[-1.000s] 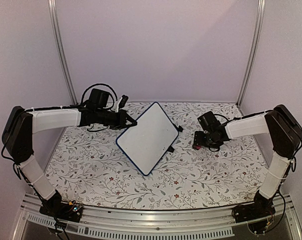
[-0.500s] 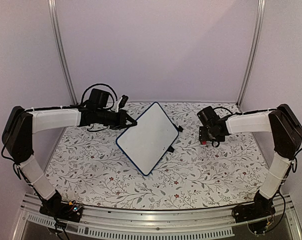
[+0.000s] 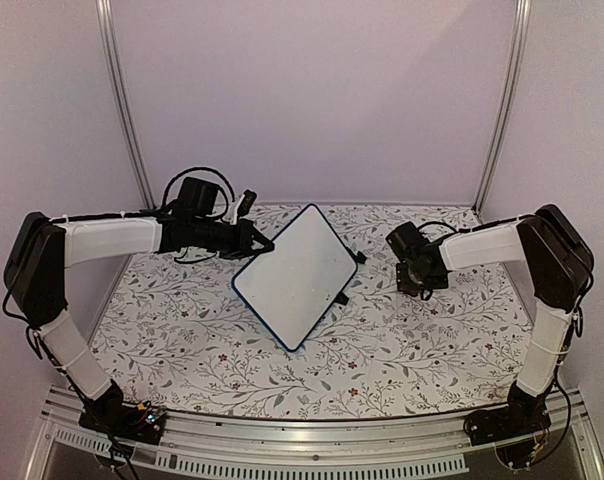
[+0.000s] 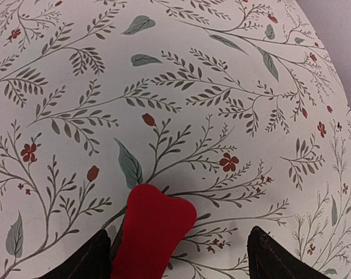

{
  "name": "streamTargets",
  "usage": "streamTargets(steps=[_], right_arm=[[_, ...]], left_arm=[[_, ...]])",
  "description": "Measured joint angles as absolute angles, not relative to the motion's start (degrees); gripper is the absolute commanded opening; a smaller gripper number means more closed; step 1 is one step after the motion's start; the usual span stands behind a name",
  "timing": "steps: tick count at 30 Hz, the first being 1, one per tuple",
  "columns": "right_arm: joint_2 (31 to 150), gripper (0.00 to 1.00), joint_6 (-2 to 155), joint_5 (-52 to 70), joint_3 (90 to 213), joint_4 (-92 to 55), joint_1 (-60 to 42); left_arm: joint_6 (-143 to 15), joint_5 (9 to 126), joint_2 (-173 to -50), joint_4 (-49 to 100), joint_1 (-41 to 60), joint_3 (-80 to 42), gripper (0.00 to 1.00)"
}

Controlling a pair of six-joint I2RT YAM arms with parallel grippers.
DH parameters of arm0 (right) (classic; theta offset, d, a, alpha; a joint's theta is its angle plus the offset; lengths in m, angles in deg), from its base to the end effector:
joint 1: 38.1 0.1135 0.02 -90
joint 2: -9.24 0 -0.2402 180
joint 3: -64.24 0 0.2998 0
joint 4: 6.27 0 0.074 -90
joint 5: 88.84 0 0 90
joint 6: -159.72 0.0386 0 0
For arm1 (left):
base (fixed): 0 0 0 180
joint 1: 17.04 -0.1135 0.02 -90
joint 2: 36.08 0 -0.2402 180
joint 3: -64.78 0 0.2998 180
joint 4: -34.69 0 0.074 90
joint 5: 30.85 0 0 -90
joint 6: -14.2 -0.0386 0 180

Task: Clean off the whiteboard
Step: Adjust the whiteboard at the center of the board.

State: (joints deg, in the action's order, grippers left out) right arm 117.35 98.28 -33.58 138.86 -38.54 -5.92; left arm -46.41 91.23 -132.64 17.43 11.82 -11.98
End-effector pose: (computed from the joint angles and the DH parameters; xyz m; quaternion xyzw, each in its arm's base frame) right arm 0.3402 0.1881 0.0800 0.0332 0.9346 -0.1505 0.3205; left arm 0.3533 -0.2181 0.1863 0.1192 0.8609 -0.4246 0.2538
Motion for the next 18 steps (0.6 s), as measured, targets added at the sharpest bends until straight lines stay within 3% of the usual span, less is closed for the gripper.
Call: streamTargets(steps=[12, 18], right_arm=[[108.7, 0.81, 95.8, -38.8, 143.1, -39.3, -5.9], [108.3, 0.8, 93.7, -34.4, 141.8, -36.4, -5.9]], left_arm=[[-46.3, 91.3, -132.6, 17.5, 11.8, -12.0, 0.0], [-46.3, 91.3, -132.6, 17.5, 11.8, -12.0, 0.0]])
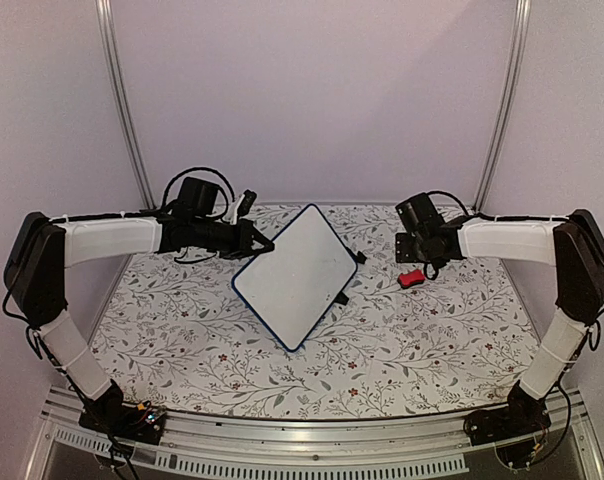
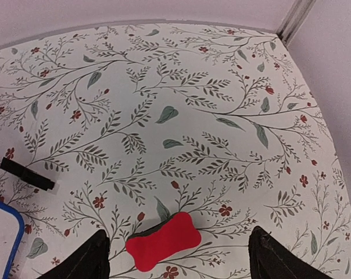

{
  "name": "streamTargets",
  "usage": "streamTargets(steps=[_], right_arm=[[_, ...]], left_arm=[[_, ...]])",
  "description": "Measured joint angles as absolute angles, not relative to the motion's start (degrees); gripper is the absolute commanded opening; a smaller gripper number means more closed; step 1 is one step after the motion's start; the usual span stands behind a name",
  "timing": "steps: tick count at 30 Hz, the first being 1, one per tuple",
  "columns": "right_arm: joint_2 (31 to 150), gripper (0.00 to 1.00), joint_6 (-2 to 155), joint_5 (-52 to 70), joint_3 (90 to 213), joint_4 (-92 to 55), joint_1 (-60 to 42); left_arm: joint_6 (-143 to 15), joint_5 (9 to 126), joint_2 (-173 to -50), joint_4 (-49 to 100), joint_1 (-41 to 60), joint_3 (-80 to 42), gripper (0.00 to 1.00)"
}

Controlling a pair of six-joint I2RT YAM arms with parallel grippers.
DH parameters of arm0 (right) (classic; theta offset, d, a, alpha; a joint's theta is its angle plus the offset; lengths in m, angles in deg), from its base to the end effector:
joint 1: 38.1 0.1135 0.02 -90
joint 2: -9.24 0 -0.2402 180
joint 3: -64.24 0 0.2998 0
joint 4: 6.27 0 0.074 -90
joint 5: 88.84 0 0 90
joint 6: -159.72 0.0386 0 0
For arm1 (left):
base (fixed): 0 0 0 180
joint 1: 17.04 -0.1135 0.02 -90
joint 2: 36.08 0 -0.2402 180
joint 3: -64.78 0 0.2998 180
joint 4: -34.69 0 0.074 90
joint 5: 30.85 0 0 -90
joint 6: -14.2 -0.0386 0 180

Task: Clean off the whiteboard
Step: Adjust the whiteboard at the center of the board.

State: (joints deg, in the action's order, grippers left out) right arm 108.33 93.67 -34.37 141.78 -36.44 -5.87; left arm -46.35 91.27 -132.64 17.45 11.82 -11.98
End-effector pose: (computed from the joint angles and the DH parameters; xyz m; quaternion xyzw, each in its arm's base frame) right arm 0.3521 0.1955 0.1578 0.0348 0.9045 -0.1073 0.4112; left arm 0.3533 -0.2181 0.1863 0.1189 0.8608 -0.4250 0.2536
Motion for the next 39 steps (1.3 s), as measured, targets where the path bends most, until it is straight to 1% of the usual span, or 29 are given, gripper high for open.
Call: streamTargets(steps=[5, 7, 13, 18, 25, 31, 39], right_arm=[[110.6, 0.73, 86.2, -22.4, 142.2, -32.3, -5.9], [111.7, 0.71, 82.5, -18.3, 142.9, -31.7, -5.9], [113.4, 0.6, 69.6, -5.6, 148.2, -31.4, -6.7], [114.8, 0.54, 61.8, -0.6, 150.7, -30.5, -7.7], [121.4, 0.53, 54.3, 0.5, 152.3, -30.3, -8.7], [125.6, 0.53, 51.9, 2.7, 155.2, -30.1, -11.8], [130.0, 0.54, 49.7, 6.9, 158.0, -30.0, -12.2]], left_arm=[[-46.3, 91.3, -132.6, 17.5, 11.8, -12.0, 0.0], [-46.3, 91.3, -132.6, 17.5, 11.8, -12.0, 0.0], [-46.1, 91.1, -132.6, 17.5, 11.8, -11.9, 0.0], [-45.7, 90.8, -132.4, 17.8, 11.8, -11.5, 0.0], [-45.6, 90.8, -132.4, 17.8, 11.8, -11.5, 0.0], [-45.5, 90.8, -132.3, 17.8, 11.8, -11.5, 0.0], [-45.5, 90.8, -132.3, 17.8, 11.7, -11.5, 0.0]])
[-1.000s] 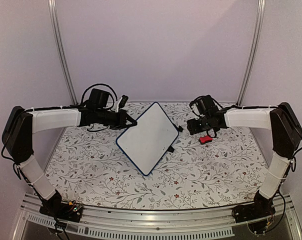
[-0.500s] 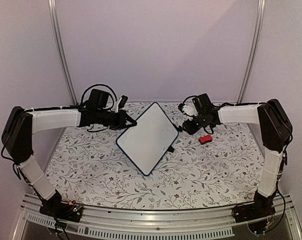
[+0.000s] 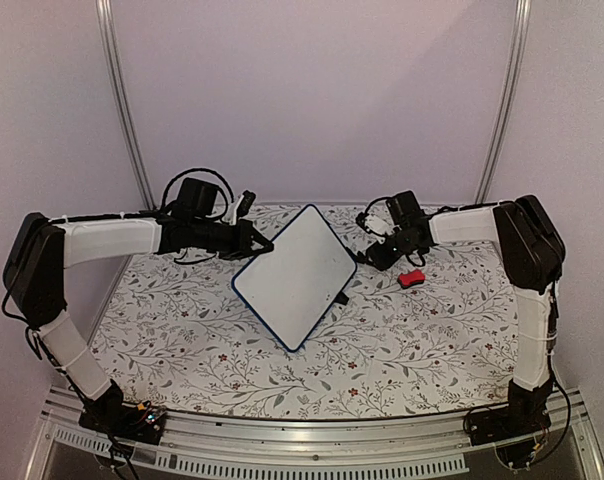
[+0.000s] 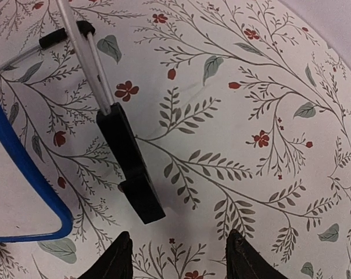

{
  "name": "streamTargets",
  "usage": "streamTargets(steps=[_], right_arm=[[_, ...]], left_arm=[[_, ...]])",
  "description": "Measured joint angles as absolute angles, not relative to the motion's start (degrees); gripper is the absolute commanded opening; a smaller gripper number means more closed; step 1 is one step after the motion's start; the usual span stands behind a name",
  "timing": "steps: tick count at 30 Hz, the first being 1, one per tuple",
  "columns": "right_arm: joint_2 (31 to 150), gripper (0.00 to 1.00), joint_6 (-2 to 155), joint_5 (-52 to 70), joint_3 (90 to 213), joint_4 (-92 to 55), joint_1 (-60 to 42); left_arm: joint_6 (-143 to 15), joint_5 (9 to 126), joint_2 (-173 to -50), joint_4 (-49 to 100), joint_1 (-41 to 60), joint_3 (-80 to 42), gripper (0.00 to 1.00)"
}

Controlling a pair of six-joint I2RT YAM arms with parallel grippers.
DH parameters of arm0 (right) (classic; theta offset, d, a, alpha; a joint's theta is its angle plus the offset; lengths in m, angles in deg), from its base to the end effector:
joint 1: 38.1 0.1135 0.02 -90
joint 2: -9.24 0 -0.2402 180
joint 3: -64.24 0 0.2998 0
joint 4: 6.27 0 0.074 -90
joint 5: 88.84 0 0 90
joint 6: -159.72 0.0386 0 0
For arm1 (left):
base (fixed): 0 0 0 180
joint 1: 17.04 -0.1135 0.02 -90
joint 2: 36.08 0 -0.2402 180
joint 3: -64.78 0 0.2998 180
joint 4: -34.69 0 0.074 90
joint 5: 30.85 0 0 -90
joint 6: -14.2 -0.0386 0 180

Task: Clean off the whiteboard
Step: Adjust the whiteboard at the center of the board.

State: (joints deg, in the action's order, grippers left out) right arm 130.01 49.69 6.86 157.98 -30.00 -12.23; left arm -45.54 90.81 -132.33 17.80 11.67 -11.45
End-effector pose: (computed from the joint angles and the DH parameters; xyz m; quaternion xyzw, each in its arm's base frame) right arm 0.4312 0.2133 0.0966 -0.3822 0.8598 0.0639 0.3325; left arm 0.3527 -0.2163 0.1855 0.1103 0.8622 -0.4240 0.2542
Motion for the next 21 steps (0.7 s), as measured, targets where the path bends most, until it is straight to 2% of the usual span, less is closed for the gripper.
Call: streamTargets(steps=[12, 15, 19, 21], right_arm=[[132.9, 0.52, 49.1, 10.2, 160.0, -29.5, -12.2], [134.3, 0.44, 49.1, 10.9, 162.3, -29.8, -12.2], [135.6, 0.2, 48.9, 12.1, 163.7, -30.0, -12.0], [135.8, 0.15, 49.0, 12.7, 163.7, -30.4, -11.8]], left_arm=[[-45.5, 91.1, -132.3, 17.8, 11.4, -11.5, 0.0], [-45.5, 91.1, -132.3, 17.8, 11.4, -11.5, 0.0], [-45.5, 91.1, -132.3, 17.8, 11.3, -11.5, 0.0], [-45.5, 91.3, -132.3, 17.8, 11.3, -11.5, 0.0]])
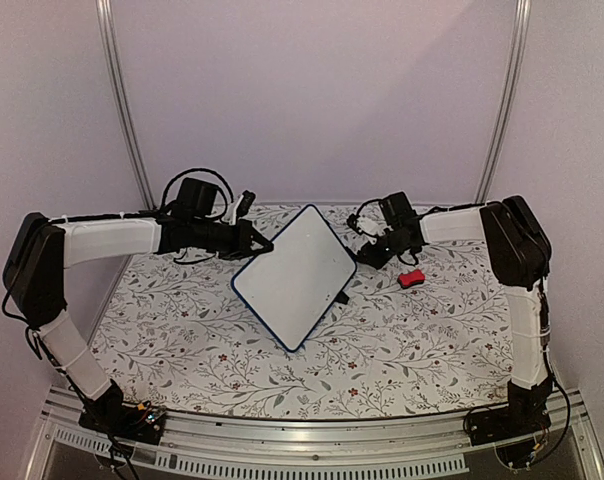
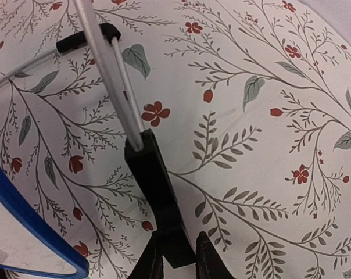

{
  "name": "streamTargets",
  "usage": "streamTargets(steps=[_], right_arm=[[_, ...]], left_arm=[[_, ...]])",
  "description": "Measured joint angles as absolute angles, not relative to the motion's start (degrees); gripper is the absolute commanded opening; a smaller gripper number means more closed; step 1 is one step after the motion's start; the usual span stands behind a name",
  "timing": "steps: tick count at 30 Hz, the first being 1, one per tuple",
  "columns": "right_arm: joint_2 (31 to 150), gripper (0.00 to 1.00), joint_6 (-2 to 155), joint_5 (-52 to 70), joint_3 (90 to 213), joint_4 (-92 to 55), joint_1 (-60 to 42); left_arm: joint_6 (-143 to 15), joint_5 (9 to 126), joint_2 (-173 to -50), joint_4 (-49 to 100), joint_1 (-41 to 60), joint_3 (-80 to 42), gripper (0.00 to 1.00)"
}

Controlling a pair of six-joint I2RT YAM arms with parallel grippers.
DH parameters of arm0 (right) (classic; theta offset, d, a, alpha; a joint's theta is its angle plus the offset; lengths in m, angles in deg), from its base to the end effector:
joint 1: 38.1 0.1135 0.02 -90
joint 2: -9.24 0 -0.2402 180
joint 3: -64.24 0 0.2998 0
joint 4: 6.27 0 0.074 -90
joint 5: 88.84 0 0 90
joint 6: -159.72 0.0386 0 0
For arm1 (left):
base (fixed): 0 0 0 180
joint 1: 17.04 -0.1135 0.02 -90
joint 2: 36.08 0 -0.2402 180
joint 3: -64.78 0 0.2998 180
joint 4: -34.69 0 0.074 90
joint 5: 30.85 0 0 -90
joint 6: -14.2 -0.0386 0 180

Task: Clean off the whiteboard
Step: Adjust the whiteboard at the center of the board.

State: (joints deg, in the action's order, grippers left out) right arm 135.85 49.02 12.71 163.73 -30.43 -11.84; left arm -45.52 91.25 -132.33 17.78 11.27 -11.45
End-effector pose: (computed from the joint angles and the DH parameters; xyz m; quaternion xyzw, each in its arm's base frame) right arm 0.4450 0.2282 0.0824 -0.4046 0.8477 0.1108 0.3248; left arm 0.3540 -0.2140 0.1855 0.1087 0.8618 -0.4258 0.2534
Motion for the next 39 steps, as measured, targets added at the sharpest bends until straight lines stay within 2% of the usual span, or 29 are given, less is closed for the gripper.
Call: streamTargets(steps=[7, 18, 39], right_arm=[[134.8, 0.0, 48.7, 13.1, 160.3, -27.5, -11.3], [128.1, 0.0, 54.6, 6.1, 148.4, -20.1, -5.4], [125.8, 0.0, 60.1, 2.9, 146.3, -21.5, 1.8]], left_arm=[[-45.5, 91.2, -131.7, 17.9, 10.1, -11.4, 0.0], [-45.1, 92.9, -130.3, 18.2, 9.0, -10.3, 0.0], [-44.2, 94.7, -130.3, 19.1, 8.8, -10.0, 0.01]])
